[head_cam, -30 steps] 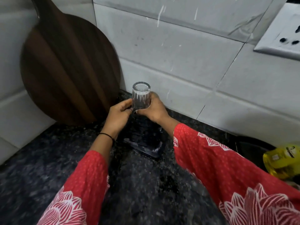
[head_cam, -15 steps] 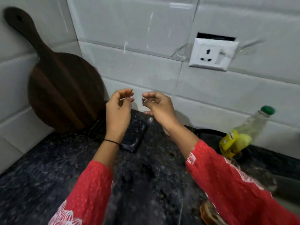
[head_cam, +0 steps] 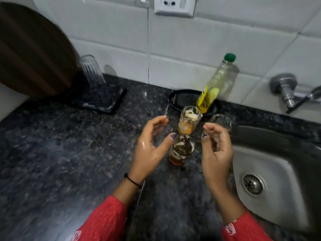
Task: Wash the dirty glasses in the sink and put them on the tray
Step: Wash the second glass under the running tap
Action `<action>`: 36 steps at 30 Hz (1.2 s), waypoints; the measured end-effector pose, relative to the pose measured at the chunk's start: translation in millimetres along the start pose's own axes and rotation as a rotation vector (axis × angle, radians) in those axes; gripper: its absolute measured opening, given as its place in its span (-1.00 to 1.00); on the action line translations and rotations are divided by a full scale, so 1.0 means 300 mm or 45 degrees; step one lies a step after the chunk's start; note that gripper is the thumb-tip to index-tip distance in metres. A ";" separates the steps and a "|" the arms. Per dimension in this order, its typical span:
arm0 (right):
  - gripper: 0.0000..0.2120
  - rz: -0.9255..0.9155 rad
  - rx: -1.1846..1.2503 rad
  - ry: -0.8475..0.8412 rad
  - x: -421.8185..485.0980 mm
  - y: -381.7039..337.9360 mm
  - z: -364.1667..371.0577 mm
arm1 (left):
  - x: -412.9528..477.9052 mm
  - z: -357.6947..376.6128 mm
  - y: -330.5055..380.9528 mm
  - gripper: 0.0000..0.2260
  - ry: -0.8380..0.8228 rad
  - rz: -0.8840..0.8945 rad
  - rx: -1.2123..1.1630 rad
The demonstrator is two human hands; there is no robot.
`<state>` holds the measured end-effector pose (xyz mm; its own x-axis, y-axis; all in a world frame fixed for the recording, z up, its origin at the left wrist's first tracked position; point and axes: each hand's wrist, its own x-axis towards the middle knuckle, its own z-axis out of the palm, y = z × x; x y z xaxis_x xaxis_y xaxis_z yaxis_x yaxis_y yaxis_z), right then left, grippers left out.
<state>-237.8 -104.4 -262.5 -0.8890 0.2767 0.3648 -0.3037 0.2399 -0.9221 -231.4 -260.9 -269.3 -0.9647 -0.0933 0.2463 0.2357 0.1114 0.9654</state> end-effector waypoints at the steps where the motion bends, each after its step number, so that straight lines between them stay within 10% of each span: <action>1: -0.73 0.048 -0.046 0.010 -0.027 0.036 -0.018 | -0.020 0.025 -0.042 -0.44 -0.072 -0.077 0.041; 5: -0.67 0.253 -0.048 -0.150 -0.081 0.140 -0.055 | -0.049 0.115 -0.157 -0.16 -0.222 -0.307 0.146; 11: -0.57 0.351 0.090 -0.525 -0.095 0.188 -0.137 | -0.080 0.239 -0.171 -0.48 -0.064 -0.262 0.133; 20: -0.30 0.261 0.014 -0.411 0.021 0.186 -0.678 | -0.146 0.777 0.043 -0.48 -0.259 -0.030 0.239; 27: -0.83 -0.305 -0.759 -0.352 0.213 0.253 -1.053 | -0.107 1.217 0.100 -0.49 -0.435 -0.059 0.032; 32: -0.90 -0.134 -0.775 -0.467 0.347 0.267 -1.130 | 0.029 1.268 0.047 -0.27 -0.775 -0.319 -0.123; 36: -0.92 -0.080 -0.801 -0.410 0.439 0.294 -1.135 | 0.202 1.300 0.064 -0.49 -0.383 -0.655 -0.304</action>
<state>-265.1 270.1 -251.9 -0.9630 -0.0205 0.2688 -0.1881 0.7654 -0.6155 -331.2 121.6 -269.3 -0.9440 0.2093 -0.2551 -0.2802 -0.1000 0.9547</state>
